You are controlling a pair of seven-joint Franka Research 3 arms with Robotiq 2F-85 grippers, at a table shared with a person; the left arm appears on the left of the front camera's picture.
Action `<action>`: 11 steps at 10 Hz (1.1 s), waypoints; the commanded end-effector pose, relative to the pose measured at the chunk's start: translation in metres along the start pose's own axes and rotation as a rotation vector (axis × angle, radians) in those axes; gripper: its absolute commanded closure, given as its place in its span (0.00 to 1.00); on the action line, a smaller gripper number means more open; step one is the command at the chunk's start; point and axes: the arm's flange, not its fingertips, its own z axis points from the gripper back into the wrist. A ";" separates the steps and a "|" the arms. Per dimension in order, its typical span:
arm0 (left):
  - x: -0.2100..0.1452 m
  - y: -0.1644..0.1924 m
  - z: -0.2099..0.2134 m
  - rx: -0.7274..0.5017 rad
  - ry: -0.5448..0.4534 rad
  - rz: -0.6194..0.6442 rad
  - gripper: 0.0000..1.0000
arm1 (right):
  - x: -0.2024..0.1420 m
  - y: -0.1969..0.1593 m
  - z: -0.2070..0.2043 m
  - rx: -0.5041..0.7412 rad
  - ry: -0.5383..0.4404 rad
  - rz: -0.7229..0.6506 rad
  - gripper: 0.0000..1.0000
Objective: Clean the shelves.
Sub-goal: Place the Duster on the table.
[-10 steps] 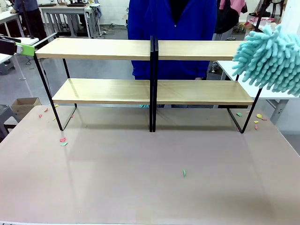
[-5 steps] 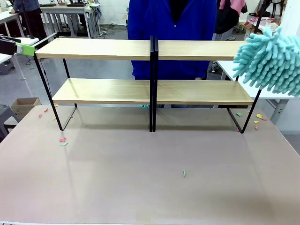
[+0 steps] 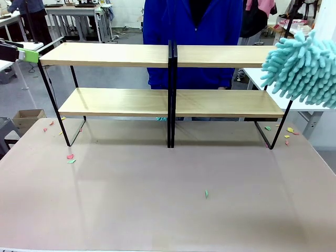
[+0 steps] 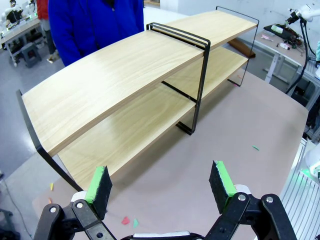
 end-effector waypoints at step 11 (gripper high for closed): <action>-0.218 -0.053 -0.181 -0.955 0.468 1.109 0.00 | -0.016 -0.174 -0.236 0.639 0.325 -0.314 0.87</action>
